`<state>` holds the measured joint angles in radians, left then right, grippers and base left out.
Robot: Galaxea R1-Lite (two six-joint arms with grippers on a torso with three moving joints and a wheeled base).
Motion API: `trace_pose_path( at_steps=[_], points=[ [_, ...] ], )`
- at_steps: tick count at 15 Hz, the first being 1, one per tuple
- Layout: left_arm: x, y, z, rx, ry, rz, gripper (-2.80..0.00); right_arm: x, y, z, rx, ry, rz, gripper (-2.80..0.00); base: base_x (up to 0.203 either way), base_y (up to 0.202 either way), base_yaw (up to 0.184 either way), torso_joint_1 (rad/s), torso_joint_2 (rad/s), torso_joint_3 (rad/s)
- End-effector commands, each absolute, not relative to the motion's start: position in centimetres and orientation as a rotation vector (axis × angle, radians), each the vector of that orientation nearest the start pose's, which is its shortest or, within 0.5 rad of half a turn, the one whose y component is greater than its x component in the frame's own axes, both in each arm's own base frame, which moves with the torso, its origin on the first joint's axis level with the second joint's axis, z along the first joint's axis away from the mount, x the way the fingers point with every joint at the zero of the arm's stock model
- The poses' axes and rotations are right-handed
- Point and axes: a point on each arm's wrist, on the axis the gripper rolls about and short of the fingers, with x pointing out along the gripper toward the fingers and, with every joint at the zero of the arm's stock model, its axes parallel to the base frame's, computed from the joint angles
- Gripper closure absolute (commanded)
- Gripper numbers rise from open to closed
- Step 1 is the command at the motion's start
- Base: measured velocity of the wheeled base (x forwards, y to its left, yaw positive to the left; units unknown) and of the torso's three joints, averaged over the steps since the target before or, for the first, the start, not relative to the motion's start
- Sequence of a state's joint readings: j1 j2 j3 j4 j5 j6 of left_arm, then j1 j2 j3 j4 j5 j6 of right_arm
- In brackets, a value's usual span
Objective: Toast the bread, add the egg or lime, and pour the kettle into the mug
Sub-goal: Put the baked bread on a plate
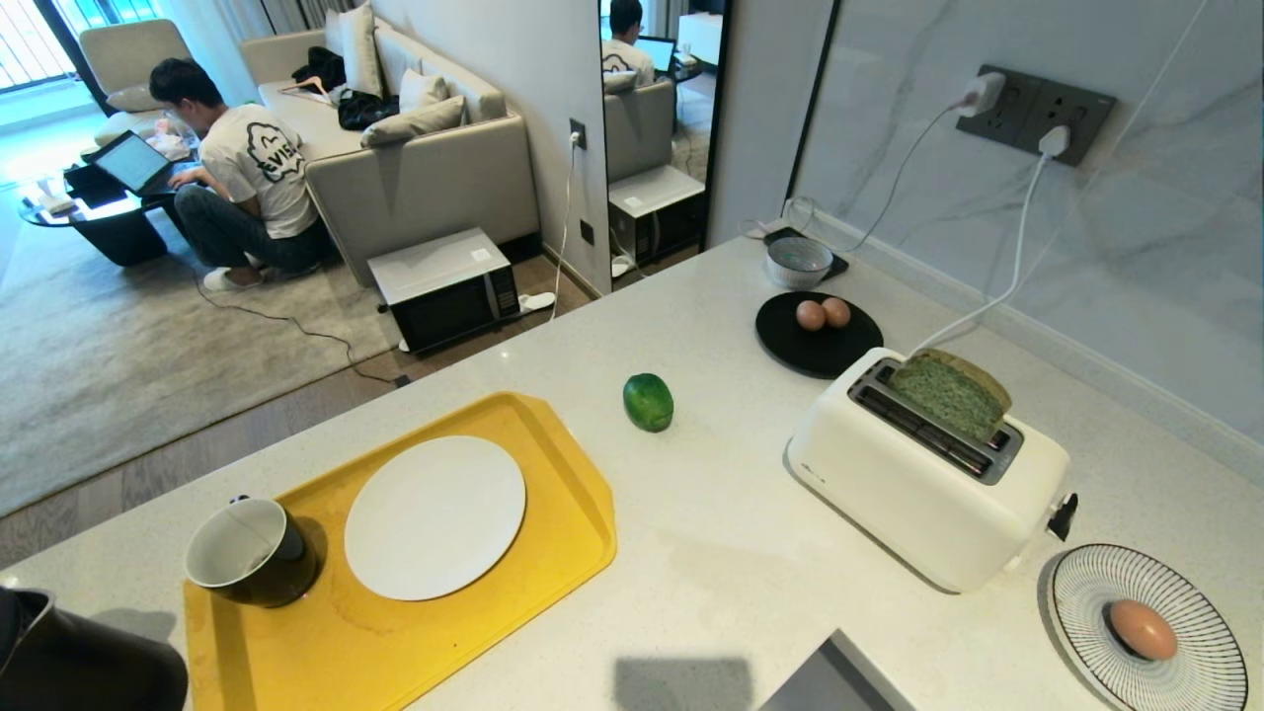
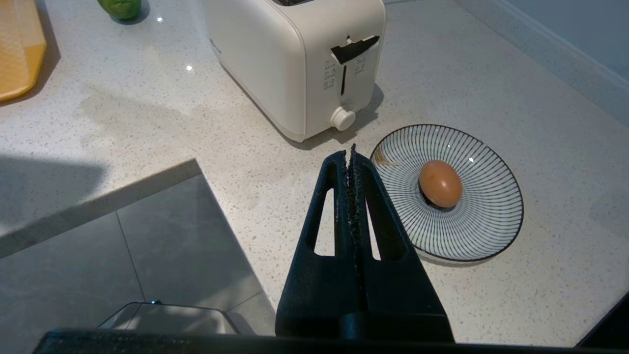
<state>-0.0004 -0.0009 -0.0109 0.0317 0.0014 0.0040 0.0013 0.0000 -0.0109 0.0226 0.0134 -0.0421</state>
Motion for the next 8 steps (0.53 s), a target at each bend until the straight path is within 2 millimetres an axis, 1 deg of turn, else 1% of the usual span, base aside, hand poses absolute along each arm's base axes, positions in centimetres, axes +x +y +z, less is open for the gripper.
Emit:
trace_pose_path(
  at_steps=[1, 8],
  points=[
    [-2.36, 0.00, 7.52, 0.005, 0.021, 0.001, 0.00, -2.35, 0.03, 7.61, -0.043, 0.013, 0.016, 0.00, 0.000, 0.000, 0.000, 0.000, 0.00, 0.000],
    [-2.36, 0.00, 7.52, 0.005, 0.021, 0.001, 0.00, -2.35, 0.03, 7.61, -0.043, 0.013, 0.016, 0.00, 0.000, 0.000, 0.000, 0.000, 0.00, 0.000]
  ],
)
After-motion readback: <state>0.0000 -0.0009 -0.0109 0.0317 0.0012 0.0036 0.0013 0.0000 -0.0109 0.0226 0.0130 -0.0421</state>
